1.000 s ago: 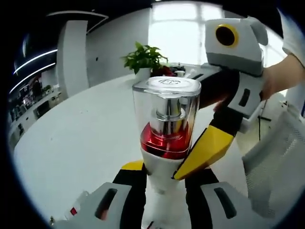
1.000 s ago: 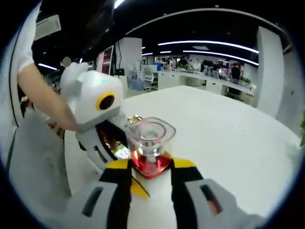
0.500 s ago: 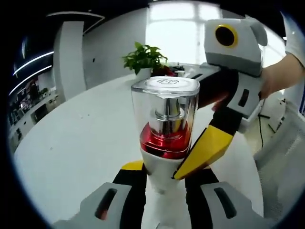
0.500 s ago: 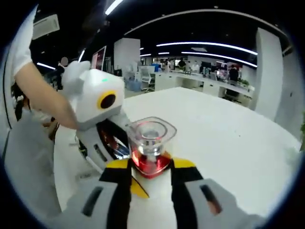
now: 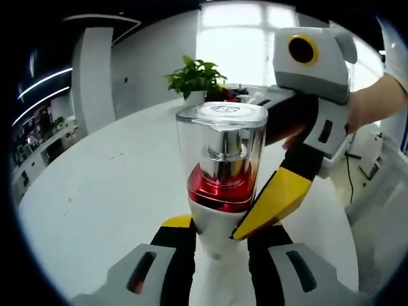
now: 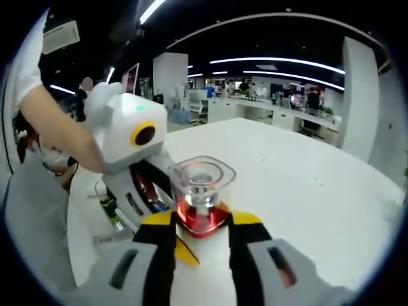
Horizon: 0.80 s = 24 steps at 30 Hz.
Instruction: Arrange the skincare products in the storage area until every visible bottle or jar stands upright without overlapping.
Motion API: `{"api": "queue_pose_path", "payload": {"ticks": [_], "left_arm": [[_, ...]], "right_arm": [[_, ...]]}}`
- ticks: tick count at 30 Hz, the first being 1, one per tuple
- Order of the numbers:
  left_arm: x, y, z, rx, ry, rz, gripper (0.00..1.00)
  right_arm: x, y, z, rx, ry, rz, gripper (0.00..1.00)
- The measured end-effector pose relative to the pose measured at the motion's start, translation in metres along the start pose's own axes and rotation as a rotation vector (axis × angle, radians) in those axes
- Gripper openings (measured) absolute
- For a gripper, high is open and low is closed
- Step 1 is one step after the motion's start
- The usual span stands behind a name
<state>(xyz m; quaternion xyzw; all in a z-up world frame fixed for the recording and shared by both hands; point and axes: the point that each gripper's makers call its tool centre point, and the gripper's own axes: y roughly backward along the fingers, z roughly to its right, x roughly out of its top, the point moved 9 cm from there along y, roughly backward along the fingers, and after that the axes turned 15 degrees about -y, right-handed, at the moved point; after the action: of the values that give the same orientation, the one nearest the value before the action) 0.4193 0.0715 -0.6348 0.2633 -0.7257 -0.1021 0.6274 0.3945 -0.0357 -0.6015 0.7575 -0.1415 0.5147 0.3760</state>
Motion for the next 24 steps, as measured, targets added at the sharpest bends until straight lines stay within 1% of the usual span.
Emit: {"api": "queue_pose_path", "payload": {"ticks": [8, 17, 24], "left_arm": [[-0.0015, 0.0000, -0.0010, -0.004, -0.006, -0.003, 0.28], [-0.0009, 0.0004, 0.0001, -0.006, -0.003, -0.010, 0.29], [-0.0006, 0.0032, 0.0066, -0.018, -0.009, -0.037, 0.38]], "right_arm": [[0.0002, 0.0002, -0.0010, -0.005, 0.010, -0.001, 0.32], [0.0003, -0.0004, -0.0025, -0.019, -0.016, 0.010, 0.33], [0.0006, -0.0016, -0.0084, -0.028, -0.046, 0.019, 0.43]]}}
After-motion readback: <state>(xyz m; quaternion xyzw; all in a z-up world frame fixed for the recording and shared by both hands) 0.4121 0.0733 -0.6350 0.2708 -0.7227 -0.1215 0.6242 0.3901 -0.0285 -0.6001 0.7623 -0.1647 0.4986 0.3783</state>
